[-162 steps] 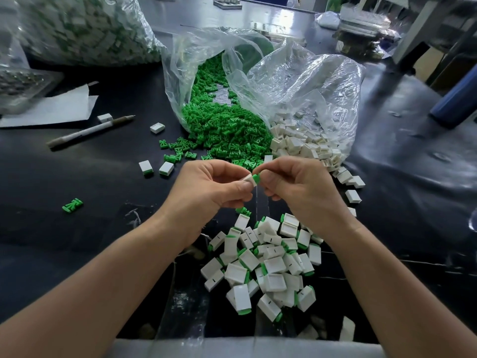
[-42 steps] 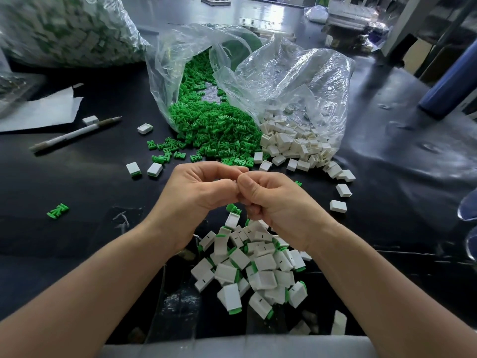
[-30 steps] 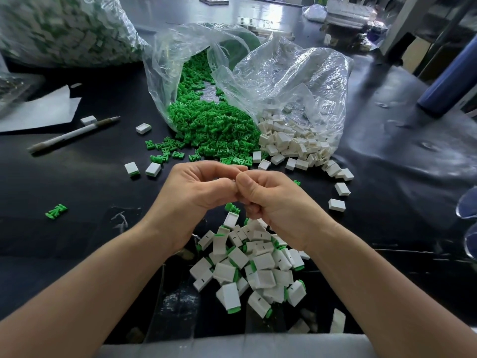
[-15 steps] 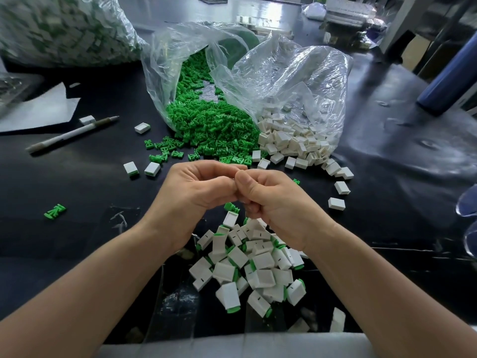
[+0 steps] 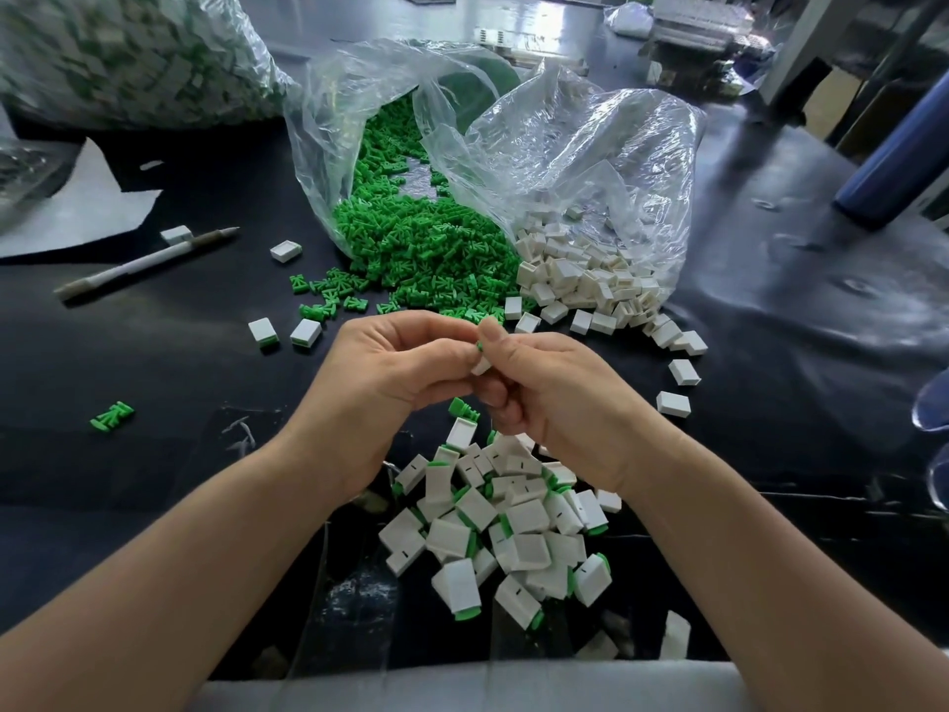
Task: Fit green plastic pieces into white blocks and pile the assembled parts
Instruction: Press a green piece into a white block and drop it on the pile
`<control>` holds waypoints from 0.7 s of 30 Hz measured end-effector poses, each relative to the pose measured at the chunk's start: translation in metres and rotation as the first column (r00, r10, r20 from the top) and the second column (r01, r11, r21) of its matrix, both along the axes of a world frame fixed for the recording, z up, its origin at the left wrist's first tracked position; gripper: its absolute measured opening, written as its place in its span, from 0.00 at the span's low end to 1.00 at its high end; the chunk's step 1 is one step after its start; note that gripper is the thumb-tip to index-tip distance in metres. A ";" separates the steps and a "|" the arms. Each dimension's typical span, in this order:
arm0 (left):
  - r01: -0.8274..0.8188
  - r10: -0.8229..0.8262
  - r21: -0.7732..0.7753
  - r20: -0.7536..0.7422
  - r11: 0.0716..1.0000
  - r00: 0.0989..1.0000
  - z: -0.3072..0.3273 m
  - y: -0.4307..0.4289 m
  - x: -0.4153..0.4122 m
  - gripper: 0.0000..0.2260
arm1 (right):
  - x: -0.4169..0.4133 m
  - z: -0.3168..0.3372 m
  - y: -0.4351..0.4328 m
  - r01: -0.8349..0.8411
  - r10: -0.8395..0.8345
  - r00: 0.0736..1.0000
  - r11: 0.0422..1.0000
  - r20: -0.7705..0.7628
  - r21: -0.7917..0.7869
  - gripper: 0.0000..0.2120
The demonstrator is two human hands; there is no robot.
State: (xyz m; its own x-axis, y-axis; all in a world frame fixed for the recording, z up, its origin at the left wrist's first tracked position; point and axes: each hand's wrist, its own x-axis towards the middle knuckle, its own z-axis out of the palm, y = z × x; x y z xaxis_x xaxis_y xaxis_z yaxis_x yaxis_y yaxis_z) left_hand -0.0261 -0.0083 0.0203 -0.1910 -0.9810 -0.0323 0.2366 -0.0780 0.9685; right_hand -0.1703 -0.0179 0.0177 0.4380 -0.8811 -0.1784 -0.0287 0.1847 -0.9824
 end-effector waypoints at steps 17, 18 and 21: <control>0.198 -0.196 0.030 0.330 0.980 0.923 0.007 0.010 -0.004 0.16 | -0.023 -0.024 -0.034 -0.040 -0.513 0.528 0.781 -0.677 -0.623 0.18; 0.170 -0.172 0.036 0.327 0.985 0.929 0.007 0.010 -0.004 0.15 | -0.023 -0.025 -0.034 -0.092 -0.493 0.509 0.783 -0.705 -0.615 0.19; 0.075 -0.091 0.064 0.302 0.995 0.949 0.005 0.006 -0.003 0.08 | -0.024 -0.027 -0.036 -0.212 -0.438 0.433 0.800 -0.788 -0.561 0.20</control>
